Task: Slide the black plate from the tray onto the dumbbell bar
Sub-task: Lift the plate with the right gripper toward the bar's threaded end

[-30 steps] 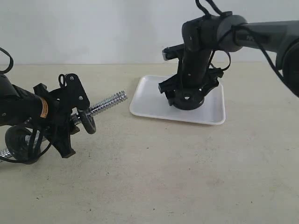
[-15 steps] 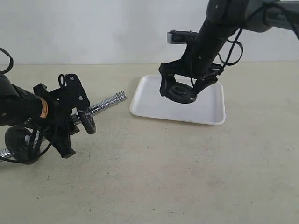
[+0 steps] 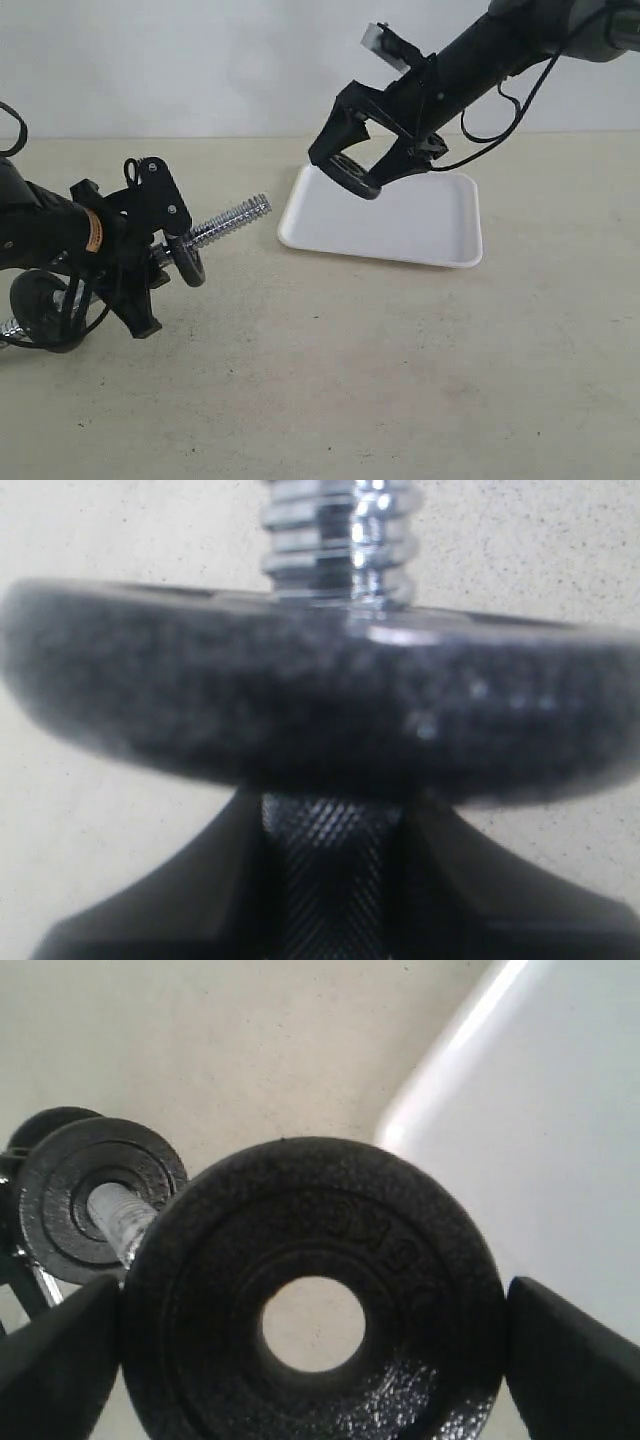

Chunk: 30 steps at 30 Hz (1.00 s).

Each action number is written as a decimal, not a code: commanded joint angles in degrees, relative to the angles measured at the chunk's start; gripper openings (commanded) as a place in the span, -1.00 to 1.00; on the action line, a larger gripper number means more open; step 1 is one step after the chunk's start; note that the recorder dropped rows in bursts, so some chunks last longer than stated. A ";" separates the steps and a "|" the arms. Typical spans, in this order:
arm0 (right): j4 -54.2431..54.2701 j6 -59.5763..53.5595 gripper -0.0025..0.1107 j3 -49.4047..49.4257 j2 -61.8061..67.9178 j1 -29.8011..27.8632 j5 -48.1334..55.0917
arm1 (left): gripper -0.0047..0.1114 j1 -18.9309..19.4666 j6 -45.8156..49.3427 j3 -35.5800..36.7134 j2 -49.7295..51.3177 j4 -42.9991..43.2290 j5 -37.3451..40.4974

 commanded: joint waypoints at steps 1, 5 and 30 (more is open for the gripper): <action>8.12 0.02 -0.96 -0.44 -1.47 -0.44 0.35 | -0.84 0.13 -0.66 -1.40 -2.42 -2.09 -4.12; 11.65 2.60 -0.96 -0.44 -1.47 -0.45 0.35 | -0.84 0.13 -0.66 -1.40 -2.42 -3.06 -6.85; 14.64 8.74 -0.96 -0.44 -1.47 3.54 0.35 | -0.84 0.13 -6.49 -1.40 -2.42 -3.18 -20.64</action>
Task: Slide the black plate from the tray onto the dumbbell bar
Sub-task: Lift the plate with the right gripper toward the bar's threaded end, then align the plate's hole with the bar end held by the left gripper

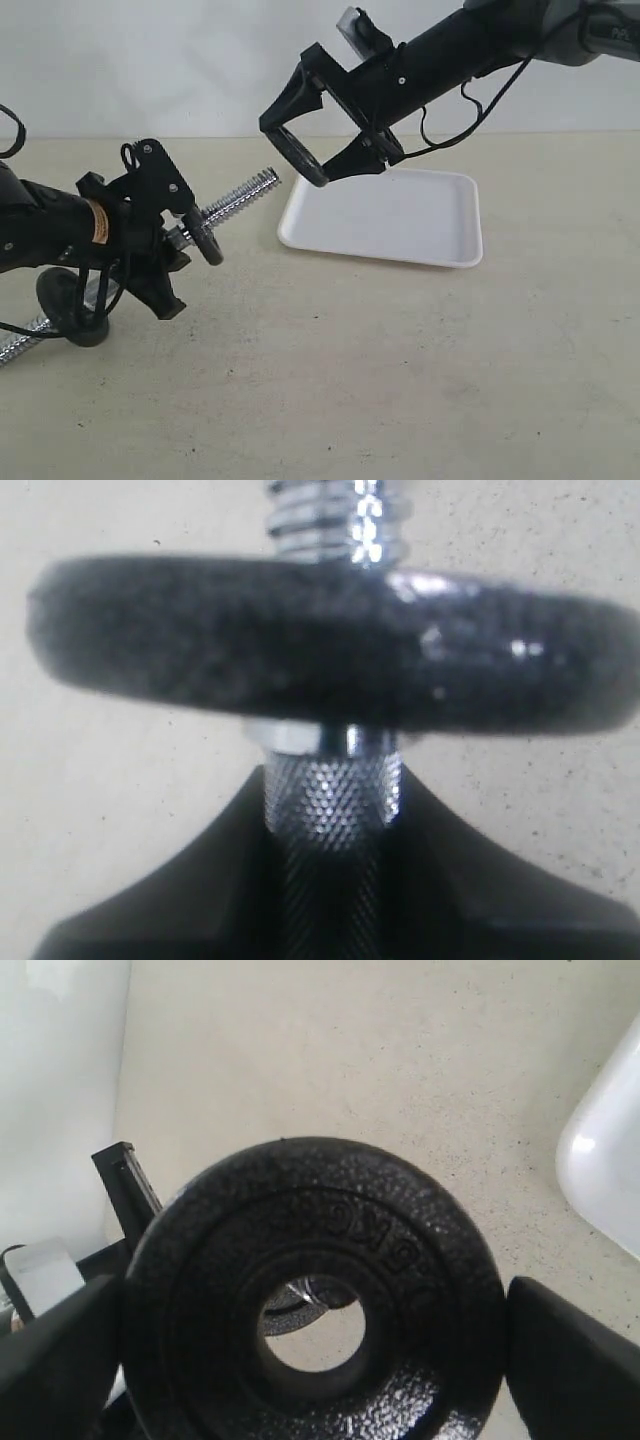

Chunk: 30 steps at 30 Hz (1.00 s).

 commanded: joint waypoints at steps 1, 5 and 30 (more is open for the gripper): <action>3.68 -0.23 -0.96 -0.44 -1.47 0.48 0.47 | -0.84 -0.07 -3.25 -1.63 -2.42 -0.60 -12.76; 3.68 -0.23 -0.96 -0.44 -1.47 0.48 0.47 | -0.84 -0.46 -4.04 -1.63 -2.42 -0.48 -13.39; 3.68 -1.25 -0.96 -0.44 -1.47 0.47 0.47 | -0.84 -2.46 -5.76 -1.45 -2.42 -0.39 -15.26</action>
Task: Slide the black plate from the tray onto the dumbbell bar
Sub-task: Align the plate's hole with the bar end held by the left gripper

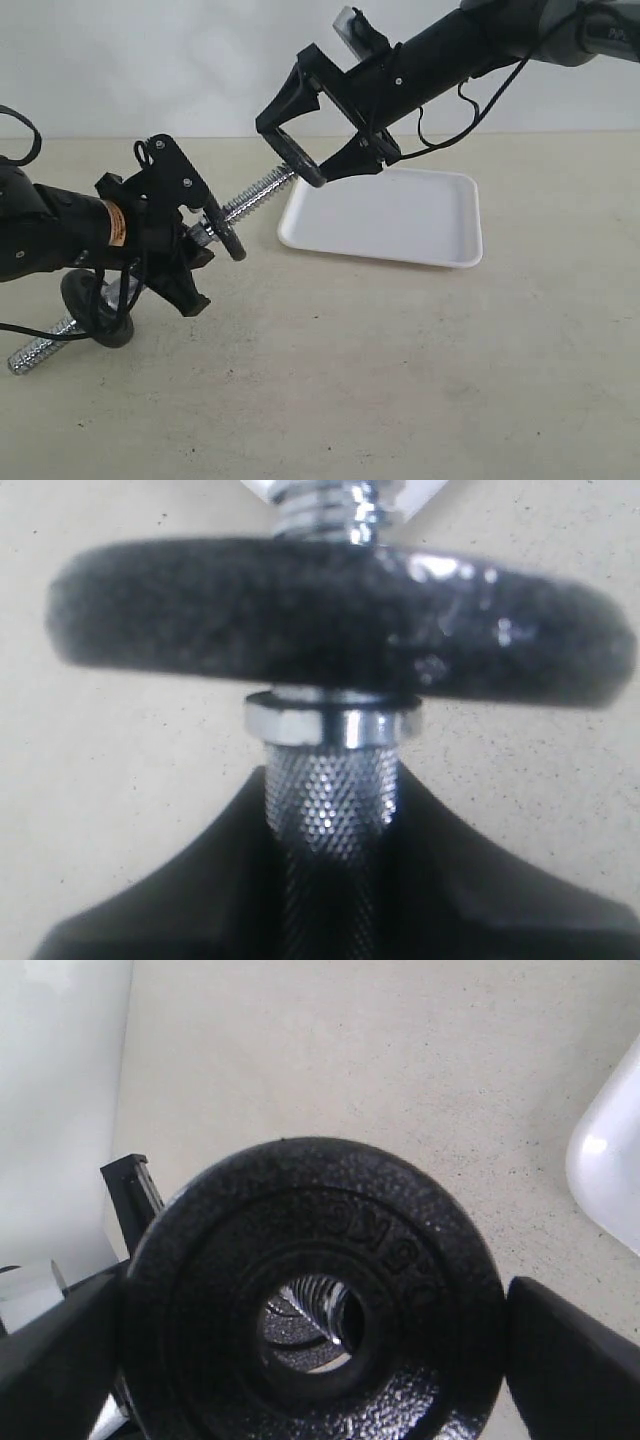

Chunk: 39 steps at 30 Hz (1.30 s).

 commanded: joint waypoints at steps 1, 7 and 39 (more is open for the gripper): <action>3.57 -0.88 -0.96 -0.44 -1.47 0.00 0.58 | -0.84 -0.30 -1.09 -1.63 -2.73 -0.97 -11.13; 3.32 -0.88 -0.96 -0.44 -1.47 0.00 0.58 | -0.84 -0.30 -0.91 -1.63 -3.84 -0.97 -11.24; 2.45 -0.88 -0.96 -0.44 -1.47 0.00 0.58 | -0.84 -0.30 -1.05 -1.63 -5.01 -1.17 -18.81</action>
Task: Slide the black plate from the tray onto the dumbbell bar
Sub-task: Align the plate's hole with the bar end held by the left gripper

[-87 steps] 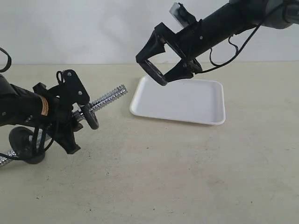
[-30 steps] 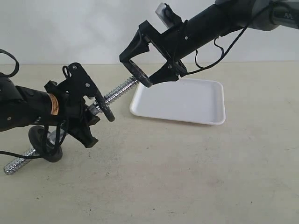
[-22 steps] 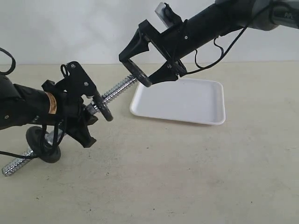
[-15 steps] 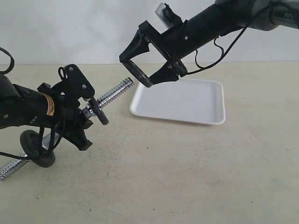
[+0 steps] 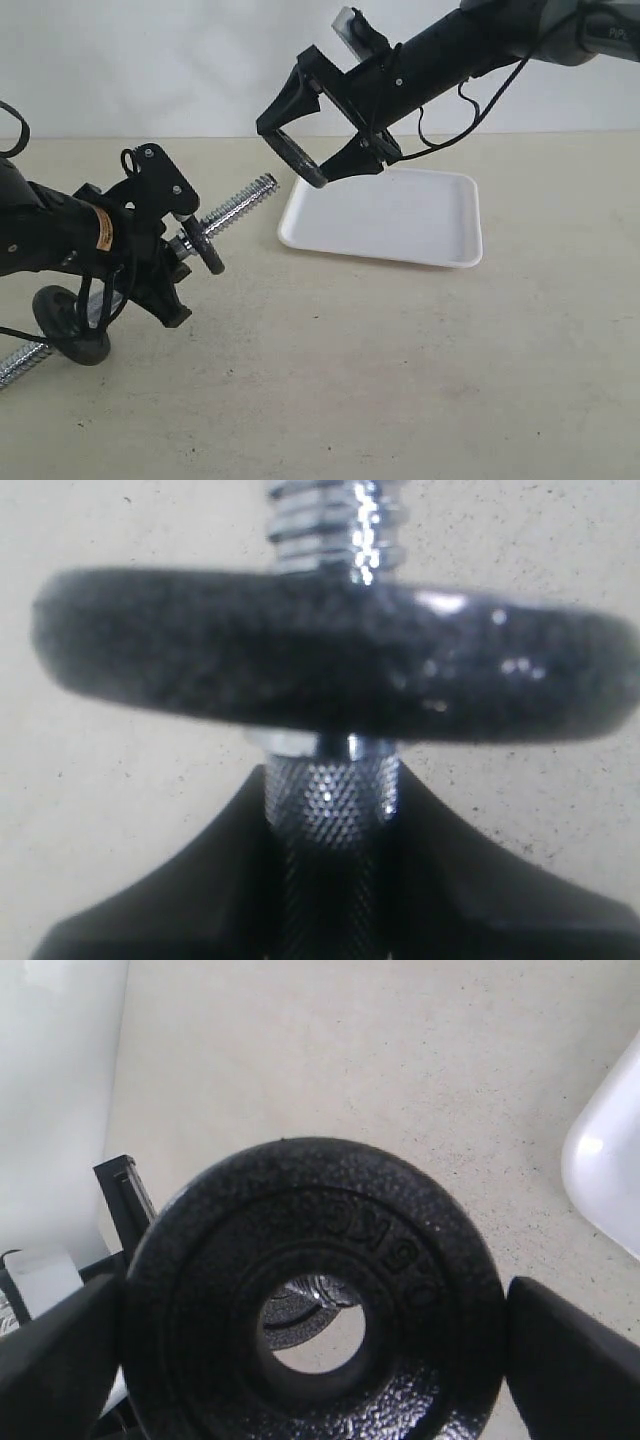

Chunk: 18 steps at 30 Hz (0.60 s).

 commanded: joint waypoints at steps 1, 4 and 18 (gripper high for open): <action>2.93 -0.24 -0.96 -0.44 -1.38 0.00 0.46 | -0.84 -0.16 -0.68 -1.84 -3.32 0.16 -28.62; 2.69 -0.24 -0.96 -0.44 -1.38 0.00 0.46 | -0.84 -0.16 -1.25 -1.84 -3.32 0.16 -30.01; 2.26 -1.84 -0.96 -0.44 -1.38 0.00 0.46 | -0.84 -0.16 -3.87 -3.75 -3.32 -0.57 -20.05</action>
